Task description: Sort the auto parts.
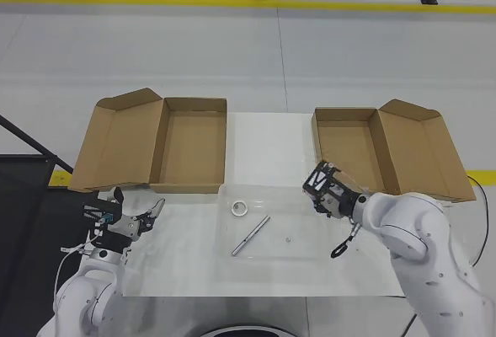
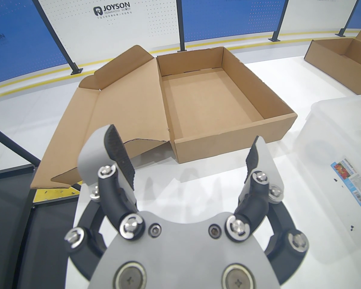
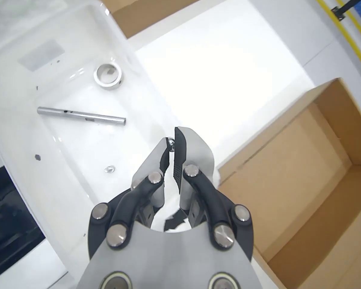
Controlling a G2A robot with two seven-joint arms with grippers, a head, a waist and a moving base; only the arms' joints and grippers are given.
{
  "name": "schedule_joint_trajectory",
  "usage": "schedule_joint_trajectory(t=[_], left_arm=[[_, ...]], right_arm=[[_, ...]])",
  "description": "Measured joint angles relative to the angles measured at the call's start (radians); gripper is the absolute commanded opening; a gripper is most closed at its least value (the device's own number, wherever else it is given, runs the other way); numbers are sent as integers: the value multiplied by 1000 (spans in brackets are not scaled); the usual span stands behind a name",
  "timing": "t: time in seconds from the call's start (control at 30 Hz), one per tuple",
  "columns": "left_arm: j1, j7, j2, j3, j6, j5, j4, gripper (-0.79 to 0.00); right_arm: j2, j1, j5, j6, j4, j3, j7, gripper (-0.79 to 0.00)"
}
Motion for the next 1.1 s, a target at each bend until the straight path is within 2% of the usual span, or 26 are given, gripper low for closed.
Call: schedule_joint_trajectory(t=[0.17,0.33,0.57,0.7,0.87,1.03,1.1], left_arm=[[0,0,0,0,0,0,0,0],[0,0,0,0,0,0,0,0],[0,0,0,0,0,0,0,0],[0,0,0,0,0,0,0,0],[0,0,0,0,0,0,0,0],[0,0,0,0,0,0,0,0],[0,0,0,0,0,0,0,0]], right_arm=[[6,27,8,54,60,82,-88,-785],[3,108,0,118,213,83,-140,-785],[-22,301,-192,222,547,-76,-121,-785],[-48,402,-231,248,730,-172,-113,-785],[-73,489,-219,234,903,-237,-139,-785],[-84,524,-219,226,970,-257,-167,-597],[-84,529,-216,224,976,-256,-171,-499]])
